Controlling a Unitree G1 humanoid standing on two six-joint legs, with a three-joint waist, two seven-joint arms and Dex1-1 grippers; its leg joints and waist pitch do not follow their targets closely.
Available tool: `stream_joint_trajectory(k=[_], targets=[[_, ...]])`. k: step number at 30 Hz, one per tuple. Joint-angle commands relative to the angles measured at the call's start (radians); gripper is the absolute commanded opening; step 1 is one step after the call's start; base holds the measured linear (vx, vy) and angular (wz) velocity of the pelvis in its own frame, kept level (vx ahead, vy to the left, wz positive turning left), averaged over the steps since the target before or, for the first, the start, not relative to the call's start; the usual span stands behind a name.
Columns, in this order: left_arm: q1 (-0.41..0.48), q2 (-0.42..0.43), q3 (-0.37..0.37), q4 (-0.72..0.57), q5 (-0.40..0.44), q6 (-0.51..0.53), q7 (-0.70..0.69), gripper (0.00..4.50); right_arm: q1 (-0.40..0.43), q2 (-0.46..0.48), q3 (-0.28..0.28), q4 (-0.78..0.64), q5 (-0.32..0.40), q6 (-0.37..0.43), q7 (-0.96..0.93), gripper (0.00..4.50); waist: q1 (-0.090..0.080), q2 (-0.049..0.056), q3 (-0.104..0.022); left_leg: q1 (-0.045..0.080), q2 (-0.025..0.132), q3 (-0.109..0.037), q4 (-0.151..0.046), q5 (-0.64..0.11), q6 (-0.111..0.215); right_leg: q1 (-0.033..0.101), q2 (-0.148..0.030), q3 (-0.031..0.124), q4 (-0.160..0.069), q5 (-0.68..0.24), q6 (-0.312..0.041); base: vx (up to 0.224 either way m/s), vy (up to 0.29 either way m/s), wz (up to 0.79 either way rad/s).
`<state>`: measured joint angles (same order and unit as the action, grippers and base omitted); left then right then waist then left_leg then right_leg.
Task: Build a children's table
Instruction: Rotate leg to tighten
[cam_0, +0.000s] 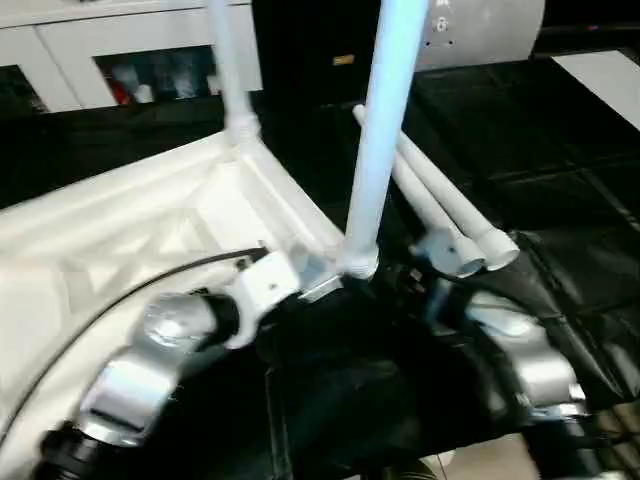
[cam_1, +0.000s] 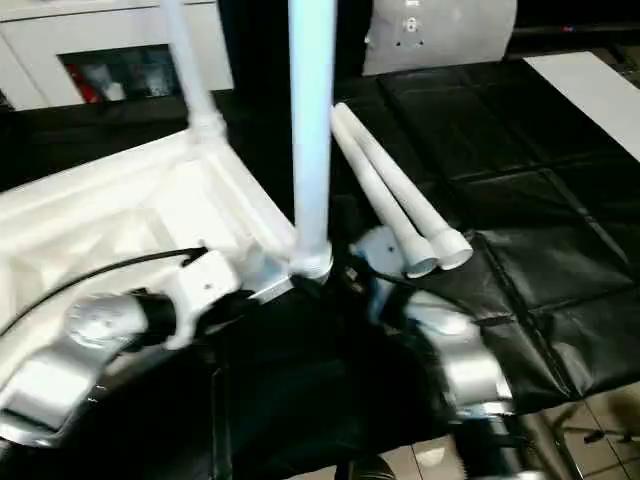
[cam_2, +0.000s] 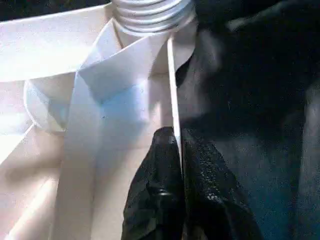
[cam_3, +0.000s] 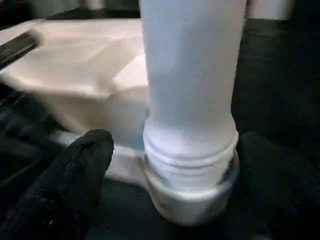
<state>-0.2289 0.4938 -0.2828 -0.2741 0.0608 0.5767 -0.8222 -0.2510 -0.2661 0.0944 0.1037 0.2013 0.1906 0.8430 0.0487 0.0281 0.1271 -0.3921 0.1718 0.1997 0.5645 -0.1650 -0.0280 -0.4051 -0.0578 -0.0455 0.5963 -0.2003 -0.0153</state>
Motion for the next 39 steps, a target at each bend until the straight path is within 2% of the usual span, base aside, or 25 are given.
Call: stream_joint_trajectory(k=[1,3,4,5,11,14,15,17,18,21,29,33,34,38,39], targets=[[-0.013,0.053,-0.02,0.018,-0.031,-0.135,-0.114,0.0,-0.004,-0.06,0.03,-0.024,0.039,-0.01,0.143,4.45,0.002,0.006,-0.065,0.025,0.064,-0.034,-0.057,-0.155,0.092,0.048,-0.082,0.049,-0.06,-0.063,-0.253,0.0,0.0,0.0],[-0.024,0.093,-0.03,0.061,-0.06,-0.223,-0.199,0.0,-0.023,-0.121,0.045,-0.005,0.044,-0.023,0.23,4.45,0.01,0.006,-0.067,0.029,0.061,-0.033,-0.055,-0.157,0.096,0.048,-0.08,0.049,-0.059,-0.071,-0.249,0.0,0.0,0.0],[-0.026,0.098,-0.03,0.068,-0.066,-0.236,-0.211,0.0,-0.027,-0.131,0.048,-0.001,0.043,-0.026,0.242,4.45,0.011,0.008,-0.067,0.031,0.064,-0.032,-0.055,-0.153,0.098,0.045,-0.08,0.05,-0.059,-0.059,-0.254,0.0,0.0,0.0],[-0.037,0.113,-0.037,0.091,-0.09,-0.28,-0.265,0.0,-0.04,-0.167,0.065,0.006,0.044,-0.023,0.302,4.45,0.014,0.006,-0.068,0.031,0.064,-0.032,-0.053,-0.15,0.1,0.045,-0.081,0.05,-0.057,-0.045,-0.263,0.0,0.0,0.0],[-0.077,0.171,-0.075,0.177,-0.117,-0.411,-0.435,0.0,-0.087,-0.223,0.101,0.028,0.043,-0.027,0.423,4.45,0.038,0.005,-0.074,0.032,0.067,-0.028,-0.048,-0.137,0.1,0.043,-0.085,0.05,-0.049,-0.046,-0.281,0.0,0.0,0.0],[-0.095,0.185,-0.09,0.215,-0.124,-0.464,-0.478,0.0,-0.097,-0.238,0.121,0.034,0.043,-0.044,0.453,4.45,0.039,0.003,-0.074,0.031,0.068,-0.028,-0.048,-0.153,0.089,0.043,-0.086,0.051,-0.049,-0.066,-0.278,0.0,0.0,0.0],[-0.116,0.19,-0.099,0.254,-0.125,-0.505,-0.514,0.0,-0.104,-0.252,0.145,0.033,0.042,-0.059,0.499,4.45,0.04,0.003,-0.072,0.03,0.067,-0.03,-0.049,-0.177,0.078,0.043,-0.088,0.051,-0.051,-0.112,-0.274,0.0,0.0,0.0],[-0.129,0.192,-0.106,0.279,-0.119,-0.531,-0.534,0.0,-0.107,-0.258,0.158,0.03,0.043,-0.058,0.528,4.45,0.039,0.002,-0.069,0.029,0.067,-0.031,-0.051,-0.204,0.066,0.042,-0.089,0.053,-0.055,-0.158,-0.266,0.0,0.0,0.0],[-0.135,0.193,-0.109,0.289,-0.117,-0.544,-0.543,0.0,-0.107,-0.26,0.164,0.028,0.045,-0.057,0.54,4.45,0.041,0.001,-0.07,0.032,0.068,-0.03,-0.051,-0.215,0.061,0.042,-0.089,0.053,-0.057,-0.175,-0.263,0.0,0.0,0.0],[-0.156,0.194,-0.12,0.327,-0.114,-0.583,-0.571,0.0,-0.113,-0.262,0.183,0.023,0.049,-0.051,0.579,4.45,0.04,0.0,-0.073,0.029,0.069,-0.032,-0.051,-0.213,0.052,0.044,-0.092,0.054,-0.053,-0.18,-0.261,0.0,0.0,0.0],[-0.181,0.184,-0.131,0.38,-0.113,-0.639,-0.602,0.0,-0.13,-0.241,0.211,0.047,0.049,-0.06,0.598,3.74,0.041,-0.002,-0.076,0.028,0.068,-0.029,-0.046,-0.172,0.073,0.042,-0.089,0.052,-0.047,-0.117,-0.279,0.0,0.0,0.0],[-0.189,0.181,-0.134,0.4,-0.112,-0.657,-0.609,0.0,-0.132,-0.238,0.22,0.055,0.048,-0.062,0.607,3.55,0.041,-0.002,-0.074,0.028,0.068,-0.029,-0.047,-0.186,0.067,0.042,-0.091,0.053,-0.049,-0.147,-0.276,0.0,0.0,0.0],[-0.189,0.181,-0.134,0.401,-0.112,-0.658,-0.61,0.0,-0.132,-0.238,0.22,0.055,0.048,-0.061,0.608,3.34,0.041,-0.002,-0.074,0.028,0.068,-0.03,-0.047,-0.189,0.066,0.042,-0.091,0.053,-0.05,-0.153,-0.274,0.0,0.0,0.0],[-0.194,0.182,-0.133,0.414,-0.113,-0.665,-0.61,0.0,-0.132,-0.237,0.224,0.055,0.05,-0.059,0.614,3.11,0.041,-0.003,-0.074,0.029,0.069,-0.03,-0.048,-0.197,0.061,0.041,-0.091,0.053,-0.05,-0.169,-0.27,0.0,0.0,0.0],[-0.195,0.185,-0.13,0.42,-0.113,-0.665,-0.61,0.0,-0.131,-0.237,0.225,0.053,0.053,-0.054,0.617,2.92,0.041,-0.002,-0.073,0.029,0.069,-0.03,-0.049,-0.2,0.058,0.04,-0.091,0.054,-0.051,-0.179,-0.267,0.0,0.0,0.0]])
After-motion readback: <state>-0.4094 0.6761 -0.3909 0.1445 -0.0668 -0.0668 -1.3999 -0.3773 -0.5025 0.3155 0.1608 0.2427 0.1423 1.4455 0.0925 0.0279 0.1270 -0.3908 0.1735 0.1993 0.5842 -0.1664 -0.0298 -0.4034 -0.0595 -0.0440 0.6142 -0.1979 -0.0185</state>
